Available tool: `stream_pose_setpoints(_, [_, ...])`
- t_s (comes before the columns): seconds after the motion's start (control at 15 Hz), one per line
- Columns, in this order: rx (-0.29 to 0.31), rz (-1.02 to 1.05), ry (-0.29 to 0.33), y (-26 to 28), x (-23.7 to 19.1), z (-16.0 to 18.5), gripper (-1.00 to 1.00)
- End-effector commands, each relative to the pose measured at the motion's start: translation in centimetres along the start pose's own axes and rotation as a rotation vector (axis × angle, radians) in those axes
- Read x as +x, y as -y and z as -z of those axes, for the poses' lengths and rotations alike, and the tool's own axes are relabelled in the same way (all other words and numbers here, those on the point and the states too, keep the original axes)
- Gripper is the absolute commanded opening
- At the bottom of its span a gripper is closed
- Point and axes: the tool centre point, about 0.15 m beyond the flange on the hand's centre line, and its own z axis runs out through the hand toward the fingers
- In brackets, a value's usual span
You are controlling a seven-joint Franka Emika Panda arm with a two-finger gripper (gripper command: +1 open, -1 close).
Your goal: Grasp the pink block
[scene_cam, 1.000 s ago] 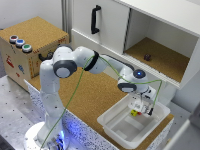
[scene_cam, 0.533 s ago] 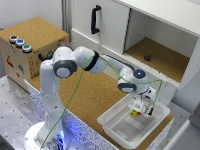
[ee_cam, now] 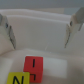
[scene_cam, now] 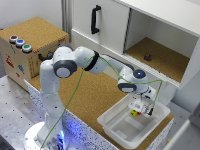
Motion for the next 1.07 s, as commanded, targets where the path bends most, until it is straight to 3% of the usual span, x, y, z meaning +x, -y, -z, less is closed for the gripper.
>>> stream_pose_setpoints(0.0, [0.008,0.035,0.006,0.3,-2.3,-1.7,1.00])
stream_pose_setpoints(0.4, [0.031,-0.075,0.050,-0.4,-3.9,-3.8,1.00])
stream_pose_setpoints(0.8, [0.033,-0.082,0.054,0.1,-2.2,-4.8,1.00])
stream_pose_setpoints(0.87, [0.045,-0.089,0.050,-0.1,-2.0,-5.0,-1.00])
stream_pose_setpoints(1.0, [0.051,-0.115,0.053,-0.7,-1.3,-5.5,-1.00])
